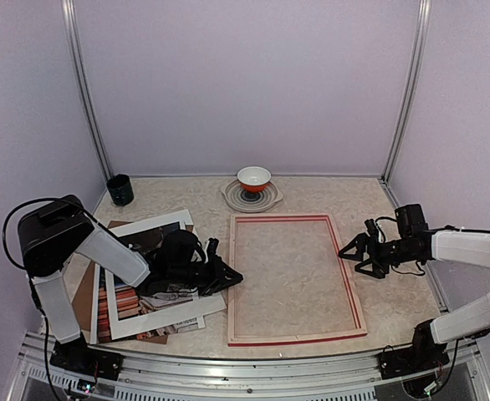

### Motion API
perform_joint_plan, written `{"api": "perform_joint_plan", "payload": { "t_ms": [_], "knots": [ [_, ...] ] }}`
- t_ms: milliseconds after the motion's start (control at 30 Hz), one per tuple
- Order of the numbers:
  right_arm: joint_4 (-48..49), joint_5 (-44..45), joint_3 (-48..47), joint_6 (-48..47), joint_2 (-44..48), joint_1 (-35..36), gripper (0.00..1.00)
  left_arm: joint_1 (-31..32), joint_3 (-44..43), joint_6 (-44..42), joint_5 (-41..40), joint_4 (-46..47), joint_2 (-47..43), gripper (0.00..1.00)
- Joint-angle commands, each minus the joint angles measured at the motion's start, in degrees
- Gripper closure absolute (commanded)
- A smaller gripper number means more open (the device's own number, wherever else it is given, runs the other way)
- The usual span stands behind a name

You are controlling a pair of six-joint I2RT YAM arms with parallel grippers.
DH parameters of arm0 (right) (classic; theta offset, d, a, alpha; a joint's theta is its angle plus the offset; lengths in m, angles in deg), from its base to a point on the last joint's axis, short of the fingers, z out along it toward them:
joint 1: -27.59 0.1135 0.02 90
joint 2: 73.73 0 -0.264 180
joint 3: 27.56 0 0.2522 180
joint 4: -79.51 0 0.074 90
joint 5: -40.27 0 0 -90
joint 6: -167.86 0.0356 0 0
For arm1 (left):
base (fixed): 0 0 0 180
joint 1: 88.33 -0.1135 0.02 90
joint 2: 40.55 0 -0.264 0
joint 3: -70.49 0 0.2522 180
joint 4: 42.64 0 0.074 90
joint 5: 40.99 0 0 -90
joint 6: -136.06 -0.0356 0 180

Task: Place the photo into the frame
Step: Place the glass panel in the frame body.

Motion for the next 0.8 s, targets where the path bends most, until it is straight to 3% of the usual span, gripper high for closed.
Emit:
{"api": "perform_joint_plan", "payload": {
  "t_ms": [0,200,300,767],
  "knots": [
    [-0.95,0.72,-1.50,-0.84,-0.71,-0.66,0.01,0.42,-0.96,-0.26,0.85,1.58,0.99,0.89],
    [-0.77,0.52,-1.60,-0.65,-0.62,-0.66,0.01,0.49,-1.14,-0.30,0.89,1.37,1.04,0.87],
    [-0.66,0.52,-1.51,-0.65,-0.62,-0.66,0.01,0.50,-1.23,-0.63,0.78,0.67,0.82,0.81],
    [-0.51,0.21,-1.68,-0.73,-0.86,-0.66,0.01,0.57,-5.13,-7.39,-5.33,-14.72,-5.48,0.67]
  ]
}}
